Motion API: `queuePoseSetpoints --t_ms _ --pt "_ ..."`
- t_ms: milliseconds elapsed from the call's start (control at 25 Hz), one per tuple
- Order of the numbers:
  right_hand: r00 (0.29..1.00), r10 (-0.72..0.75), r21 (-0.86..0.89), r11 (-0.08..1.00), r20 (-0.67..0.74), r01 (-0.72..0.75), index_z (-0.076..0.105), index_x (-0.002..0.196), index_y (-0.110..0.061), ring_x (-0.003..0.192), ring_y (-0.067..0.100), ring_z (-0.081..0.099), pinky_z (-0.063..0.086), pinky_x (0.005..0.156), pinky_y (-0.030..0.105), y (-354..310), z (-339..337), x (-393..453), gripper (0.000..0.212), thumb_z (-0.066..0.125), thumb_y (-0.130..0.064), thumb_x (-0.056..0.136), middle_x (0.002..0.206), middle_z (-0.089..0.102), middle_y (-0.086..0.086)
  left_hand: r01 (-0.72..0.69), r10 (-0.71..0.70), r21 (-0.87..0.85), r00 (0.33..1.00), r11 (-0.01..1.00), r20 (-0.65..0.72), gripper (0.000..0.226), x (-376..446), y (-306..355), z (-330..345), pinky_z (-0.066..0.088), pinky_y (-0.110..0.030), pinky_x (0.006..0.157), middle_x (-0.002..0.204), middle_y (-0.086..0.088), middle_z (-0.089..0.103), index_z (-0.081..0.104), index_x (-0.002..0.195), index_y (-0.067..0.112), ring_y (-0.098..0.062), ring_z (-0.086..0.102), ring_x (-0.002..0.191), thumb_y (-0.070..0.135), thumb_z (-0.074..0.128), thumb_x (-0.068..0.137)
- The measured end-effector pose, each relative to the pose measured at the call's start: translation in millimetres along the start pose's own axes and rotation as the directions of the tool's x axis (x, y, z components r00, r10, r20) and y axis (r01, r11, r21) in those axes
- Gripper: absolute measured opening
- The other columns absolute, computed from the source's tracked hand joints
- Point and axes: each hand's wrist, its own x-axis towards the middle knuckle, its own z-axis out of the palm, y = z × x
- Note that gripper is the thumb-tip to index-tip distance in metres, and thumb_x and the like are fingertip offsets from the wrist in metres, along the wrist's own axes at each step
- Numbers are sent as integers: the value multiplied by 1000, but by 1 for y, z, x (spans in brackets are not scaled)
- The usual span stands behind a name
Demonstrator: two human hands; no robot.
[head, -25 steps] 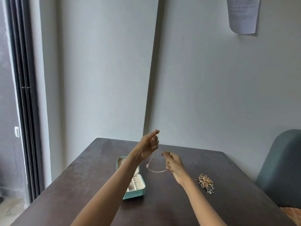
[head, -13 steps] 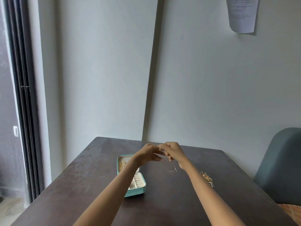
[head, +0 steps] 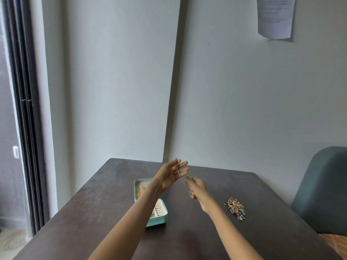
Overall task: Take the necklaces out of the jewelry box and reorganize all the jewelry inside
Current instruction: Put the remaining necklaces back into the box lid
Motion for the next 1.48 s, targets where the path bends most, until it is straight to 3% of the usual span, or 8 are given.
queuePoseSetpoints --t_ms 200,480,600,720,840,1000,1200,1480 --pt "986 -107 -160 979 128 127 58 85 -12 40 6 36 32 43 19 2 15 -9 15 51 -21 95 53 43 -2 -64 86 175 989 982 -118 21 8 -9 -15 58 -28 64 94 -14 66 60 88 6 -19 71 68 15 44 98" --pt "996 -84 -169 982 13 85 60 81 -8 37 5 43 39 39 18 0 9 -11 12 62 -16 89 53 51 2 223 -183 616 975 756 -129 22 -4 -15 -13 51 -25 51 71 -10 55 57 84 4 -18 54 58 11 42 97" --pt "998 -38 57 998 -43 40 59 84 -9 42 6 45 42 42 18 11 4 -13 5 62 -11 88 55 52 0 299 -268 647 952 701 -150 25 -4 -27 -14 40 -23 49 61 -5 48 55 79 7 -13 41 51 14 39 97" --pt "996 36 488 873 -83 9 57 80 -10 43 5 48 44 42 16 23 1 -14 10 59 -4 88 55 56 -1 354 -341 690 926 631 -162 32 -1 -36 -12 34 -21 45 44 2 43 53 77 10 -11 36 43 26 36 99" --pt "993 71 601 799 -92 -1 57 78 -13 46 6 52 45 44 18 34 4 -16 15 55 -2 89 57 59 -1 381 -361 759 909 528 -206 43 1 -41 -4 29 -21 43 37 4 35 47 68 11 -11 30 39 36 31 101" --pt "986 108 594 805 -129 -11 55 82 -14 50 8 55 47 47 20 41 2 -14 17 48 -1 90 58 60 0 427 -402 775 882 465 -246 50 5 -46 0 23 -21 47 39 4 28 37 59 16 -11 24 44 42 28 100" --pt "999 24 450 893 -34 -6 60 102 -13 83 18 60 50 69 27 45 -11 -11 18 49 -4 90 86 66 7 389 -417 796 889 464 -191 43 8 -45 1 23 -21 47 37 7 30 43 68 16 -10 23 46 42 31 100" --pt "999 0 411 911 42 -18 54 109 -7 74 17 67 55 67 25 40 -9 -5 25 61 0 86 95 67 15 389 -405 809 890 440 -208 48 11 -33 7 24 -17 43 35 7 31 40 63 16 -7 27 31 44 29 100"
